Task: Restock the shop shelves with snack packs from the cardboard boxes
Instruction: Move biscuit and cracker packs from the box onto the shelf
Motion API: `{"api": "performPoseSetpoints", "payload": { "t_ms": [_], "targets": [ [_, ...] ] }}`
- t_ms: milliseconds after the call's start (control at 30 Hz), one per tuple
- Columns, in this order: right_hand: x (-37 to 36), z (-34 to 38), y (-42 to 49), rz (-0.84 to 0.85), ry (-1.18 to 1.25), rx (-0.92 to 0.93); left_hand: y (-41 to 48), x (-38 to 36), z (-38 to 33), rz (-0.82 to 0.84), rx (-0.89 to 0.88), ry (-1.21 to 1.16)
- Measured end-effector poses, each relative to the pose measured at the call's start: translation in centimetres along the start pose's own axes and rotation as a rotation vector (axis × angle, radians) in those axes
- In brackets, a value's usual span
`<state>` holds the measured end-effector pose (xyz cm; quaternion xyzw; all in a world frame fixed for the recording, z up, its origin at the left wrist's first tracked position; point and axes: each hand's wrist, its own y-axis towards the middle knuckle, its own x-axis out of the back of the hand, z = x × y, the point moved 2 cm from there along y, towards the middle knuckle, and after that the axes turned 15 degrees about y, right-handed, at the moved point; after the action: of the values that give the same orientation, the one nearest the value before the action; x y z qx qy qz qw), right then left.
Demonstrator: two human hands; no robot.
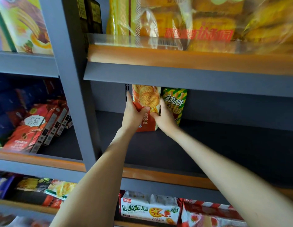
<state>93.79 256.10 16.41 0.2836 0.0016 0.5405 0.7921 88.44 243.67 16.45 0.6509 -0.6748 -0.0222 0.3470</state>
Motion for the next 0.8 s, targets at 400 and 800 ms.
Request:
{"api": "performPoseSetpoints", "payload": {
  "t_ms": [400, 800],
  "targets": [
    [7.0, -3.1, -0.3, -0.125, -0.772, 0.135, -1.3, 0.7, -0.2, -0.160, -0.719, 1.260],
    [7.1, -4.7, -0.3, -0.046, -1.020, 0.090, -1.1, 1.1, 0.8, -0.171, -0.579, 1.425]
  ]
}}
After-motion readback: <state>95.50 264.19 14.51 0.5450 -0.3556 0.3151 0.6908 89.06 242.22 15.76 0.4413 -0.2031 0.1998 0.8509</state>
